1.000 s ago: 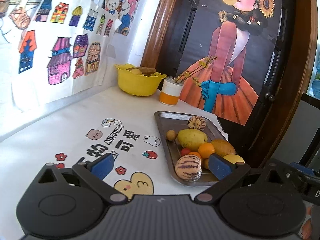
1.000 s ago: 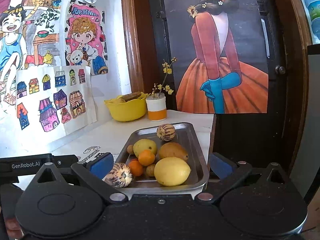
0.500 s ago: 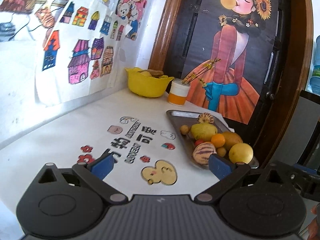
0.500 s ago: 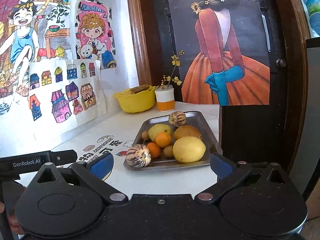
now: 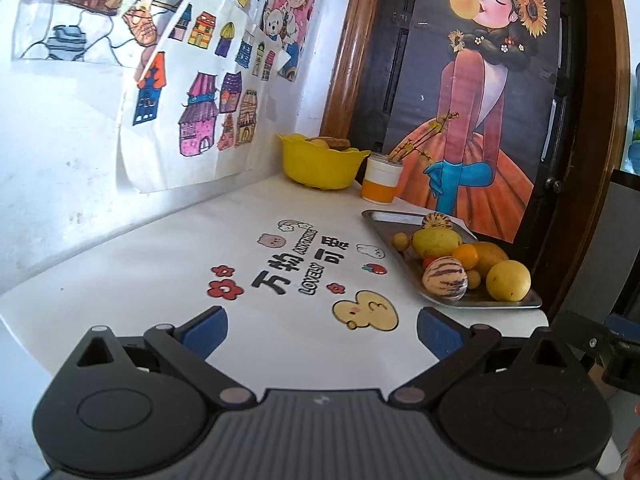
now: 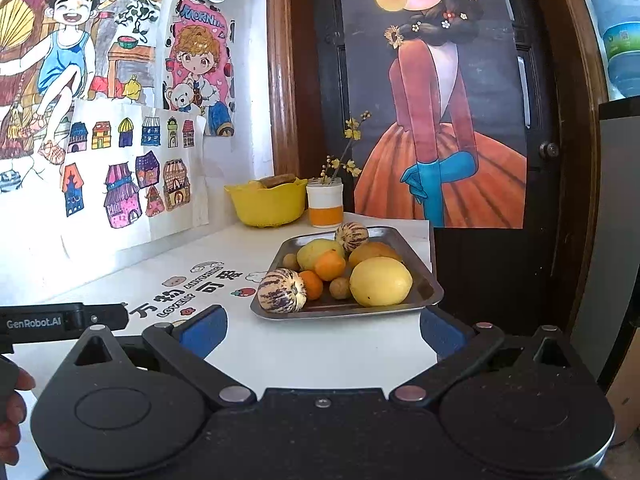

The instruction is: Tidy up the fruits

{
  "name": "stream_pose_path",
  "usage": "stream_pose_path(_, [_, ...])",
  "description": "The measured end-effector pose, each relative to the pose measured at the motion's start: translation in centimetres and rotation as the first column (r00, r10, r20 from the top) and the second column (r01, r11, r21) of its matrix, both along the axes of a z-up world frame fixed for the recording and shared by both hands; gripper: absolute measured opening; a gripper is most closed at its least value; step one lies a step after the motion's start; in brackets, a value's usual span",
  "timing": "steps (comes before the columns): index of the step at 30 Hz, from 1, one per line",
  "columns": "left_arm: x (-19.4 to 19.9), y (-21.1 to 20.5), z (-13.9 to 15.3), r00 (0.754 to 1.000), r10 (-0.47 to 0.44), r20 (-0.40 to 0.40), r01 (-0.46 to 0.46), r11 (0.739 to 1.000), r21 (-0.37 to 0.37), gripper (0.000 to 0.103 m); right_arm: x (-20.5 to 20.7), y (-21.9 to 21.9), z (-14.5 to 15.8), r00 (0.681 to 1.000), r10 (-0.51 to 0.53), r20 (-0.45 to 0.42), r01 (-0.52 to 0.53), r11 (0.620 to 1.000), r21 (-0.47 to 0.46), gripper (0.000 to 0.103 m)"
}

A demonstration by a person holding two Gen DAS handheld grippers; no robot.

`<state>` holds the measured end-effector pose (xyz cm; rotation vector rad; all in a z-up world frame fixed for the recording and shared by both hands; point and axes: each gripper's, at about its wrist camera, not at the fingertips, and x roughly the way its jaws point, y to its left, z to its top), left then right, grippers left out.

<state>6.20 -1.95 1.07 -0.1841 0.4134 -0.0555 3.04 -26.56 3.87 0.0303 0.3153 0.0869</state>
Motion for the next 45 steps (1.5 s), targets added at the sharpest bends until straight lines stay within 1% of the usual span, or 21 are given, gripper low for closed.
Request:
stream_pose_path(3, [-0.7,0.3,-0.6,1.0,0.005,0.002,-0.005,1.0,0.015,0.103,-0.1,0.2,-0.5,1.0,0.004,-0.009,-0.004,1.0,-0.007,0.102])
stream_pose_path(6, [-1.2,0.4,-1.0,1.0,0.008,0.003,-0.008,1.0,0.013,0.103,-0.1,0.5,-0.9,1.0,0.013,-0.012,-0.013,1.0,-0.027,0.102])
stream_pose_path(11, [-2.0,0.6,-1.6,1.0,0.007,0.011,-0.007,1.0,0.017,0.103,-0.3,0.7,-1.2,1.0,0.022,-0.001,-0.022,0.999,-0.028,0.102])
stream_pose_path(23, [-1.9,0.6,-1.7,1.0,0.0,-0.007,0.0,1.0,0.02,0.103,-0.2,0.6,-1.5,1.0,0.029,-0.012,-0.029,0.999,-0.026,0.102])
stream_pose_path(34, [-1.8,0.6,-1.8,1.0,-0.001,-0.009,0.001,1.0,0.023,0.103,-0.4,0.8,-1.7,0.999,0.038,0.006,-0.037,0.998,-0.05,0.102])
stream_pose_path(45, [-1.8,0.6,-2.0,1.0,0.0,-0.019,0.001,1.0,0.02,0.103,-0.3,0.9,-2.0,0.999,0.045,-0.01,-0.045,0.998,-0.05,0.102])
